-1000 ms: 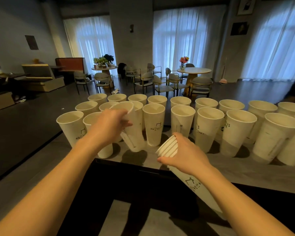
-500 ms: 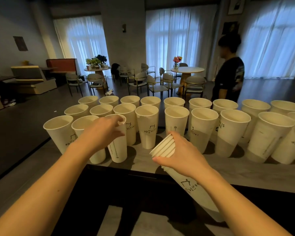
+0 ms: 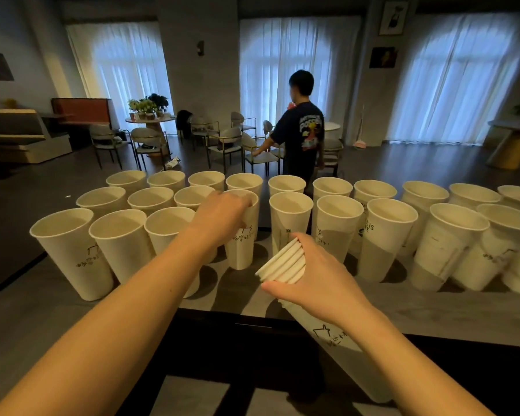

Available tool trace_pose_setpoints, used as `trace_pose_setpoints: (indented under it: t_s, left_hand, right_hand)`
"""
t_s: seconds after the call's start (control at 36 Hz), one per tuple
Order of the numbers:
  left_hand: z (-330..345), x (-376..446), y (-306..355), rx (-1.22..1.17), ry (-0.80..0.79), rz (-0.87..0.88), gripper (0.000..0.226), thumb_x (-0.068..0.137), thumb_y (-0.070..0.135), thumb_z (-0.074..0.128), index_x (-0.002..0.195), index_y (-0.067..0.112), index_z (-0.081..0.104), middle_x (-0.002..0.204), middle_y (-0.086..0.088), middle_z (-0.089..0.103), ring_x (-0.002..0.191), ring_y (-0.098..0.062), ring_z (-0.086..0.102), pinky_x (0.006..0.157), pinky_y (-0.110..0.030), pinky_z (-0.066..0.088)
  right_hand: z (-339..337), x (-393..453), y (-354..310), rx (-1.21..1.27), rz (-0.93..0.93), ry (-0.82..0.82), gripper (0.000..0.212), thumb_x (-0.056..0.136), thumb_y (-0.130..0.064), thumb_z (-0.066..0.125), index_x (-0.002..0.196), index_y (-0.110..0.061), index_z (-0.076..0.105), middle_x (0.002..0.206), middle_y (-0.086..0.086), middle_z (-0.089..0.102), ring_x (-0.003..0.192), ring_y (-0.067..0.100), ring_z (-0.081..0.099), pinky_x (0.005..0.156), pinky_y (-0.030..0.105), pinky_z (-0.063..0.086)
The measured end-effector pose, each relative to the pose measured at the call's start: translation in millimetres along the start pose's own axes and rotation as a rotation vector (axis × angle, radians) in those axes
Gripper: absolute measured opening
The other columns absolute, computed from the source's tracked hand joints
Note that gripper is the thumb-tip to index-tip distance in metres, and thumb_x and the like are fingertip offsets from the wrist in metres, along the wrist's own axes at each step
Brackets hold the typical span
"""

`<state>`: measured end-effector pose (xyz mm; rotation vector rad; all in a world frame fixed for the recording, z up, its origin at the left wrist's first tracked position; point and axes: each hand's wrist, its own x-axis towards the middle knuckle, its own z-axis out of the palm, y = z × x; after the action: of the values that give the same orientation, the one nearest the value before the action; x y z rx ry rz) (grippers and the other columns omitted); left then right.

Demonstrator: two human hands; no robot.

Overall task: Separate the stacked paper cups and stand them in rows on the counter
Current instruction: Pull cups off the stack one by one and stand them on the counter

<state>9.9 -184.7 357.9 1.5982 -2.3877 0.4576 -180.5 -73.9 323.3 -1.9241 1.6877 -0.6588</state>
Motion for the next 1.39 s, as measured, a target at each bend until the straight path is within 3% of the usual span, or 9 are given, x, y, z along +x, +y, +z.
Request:
trace_pose_setpoints:
  t_s: [0.19,0.39,0.53,0.61,0.72,0.92,1.08,1.17,1.39]
  left_hand:
    - [12.3,6.5,-3.5,-0.093,-0.006,0.005,0.043,0.086,0.015,0.071,0.126,0.022,0.058,0.115,-0.007,0.068,0.104,-0.023,0.065,0.077,-0.034,0.056]
    - [5.1,7.7,-0.9,-0.156,-0.057,-0.014,0.053,0.086,0.022,0.071,0.135,0.021,0.051,0.125,-0.008,0.063,0.112,-0.024,0.061,0.085,-0.035,0.053]
    - [-16.6,-10.6,10.7,-0.343,0.231,0.031,0.043,0.091,0.032,0.064,0.131,0.019,0.053,0.12,0.001,0.064,0.111,-0.015,0.056,0.091,-0.03,0.046]
    - [-26.3,-30.6,32.8,-0.753,-0.061,0.058,0.027,0.098,0.038,0.05,0.115,0.021,0.062,0.105,0.006,0.069,0.094,-0.007,0.064,0.087,-0.031,0.054]
    - [-26.6,-51.5,46.4,-1.044,-0.511,0.095,0.039,0.102,0.039,0.042,0.104,0.009,0.067,0.088,-0.001,0.068,0.079,-0.015,0.062,0.081,-0.034,0.048]
    - [-26.8,-68.6,53.9,-1.207,-0.419,-0.12,0.016,0.093,0.024,0.065,0.094,0.013,0.076,0.091,-0.009,0.075,0.08,-0.013,0.064,0.08,-0.035,0.049]
    - [-59.1,-76.4,42.2,-0.993,-0.03,-0.237,0.006,0.086,0.027,0.071,0.086,0.03,0.065,0.079,0.011,0.067,0.073,-0.002,0.06,0.062,-0.02,0.044]
    - [-67.8,-79.9,24.8,-0.658,0.161,-0.158,0.013,0.087,0.033,0.068,0.091,0.021,0.064,0.083,0.003,0.064,0.077,-0.013,0.06,0.066,-0.03,0.05]
    - [-29.6,-72.1,31.5,-0.009,-0.089,0.005,0.028,0.088,0.037,0.067,0.107,0.018,0.062,0.104,-0.005,0.066,0.096,-0.024,0.063,0.075,-0.037,0.054]
  right_hand:
    - [-2.6,-0.6,2.1,0.001,-0.002,0.021,0.104,0.067,-0.072,0.075,0.15,-0.04,0.021,0.138,-0.013,0.044,0.124,0.011,0.045,0.1,0.039,0.046]
    - [0.3,2.0,3.0,0.019,-0.01,0.013,0.106,0.067,-0.072,0.076,0.151,-0.039,0.021,0.141,-0.014,0.043,0.12,0.007,0.042,0.101,0.038,0.045]
    - [1.9,4.2,4.6,0.026,-0.02,0.028,0.11,0.065,-0.072,0.076,0.153,-0.037,0.019,0.145,-0.013,0.042,0.125,0.01,0.044,0.102,0.039,0.045]
    - [4.7,6.9,3.6,0.05,0.009,0.053,0.114,0.061,-0.073,0.077,0.152,-0.032,0.022,0.142,-0.012,0.046,0.126,0.014,0.048,0.1,0.039,0.047]
    - [8.7,11.4,4.2,0.041,0.001,0.102,0.085,0.052,-0.076,0.074,0.122,-0.034,0.048,0.109,-0.016,0.058,0.099,0.01,0.061,0.078,0.039,0.056]
    - [9.7,2.1,5.3,-0.1,-0.053,0.133,0.095,0.051,-0.078,0.068,0.132,-0.033,0.046,0.118,-0.013,0.056,0.101,0.012,0.06,0.079,0.042,0.057]
    - [-0.4,-13.9,23.3,-0.165,-0.027,0.083,0.085,0.058,-0.076,0.073,0.124,-0.032,0.042,0.111,-0.013,0.052,0.095,0.008,0.056,0.073,0.038,0.055]
    - [-7.3,-20.8,34.2,-0.223,0.047,0.047,0.098,0.061,-0.077,0.073,0.139,-0.03,0.035,0.128,-0.01,0.052,0.111,0.013,0.054,0.082,0.036,0.053]
    - [-8.9,-34.3,31.6,-0.195,0.083,0.023,0.104,0.064,-0.075,0.074,0.147,-0.029,0.03,0.14,-0.008,0.049,0.125,0.017,0.05,0.092,0.038,0.052]
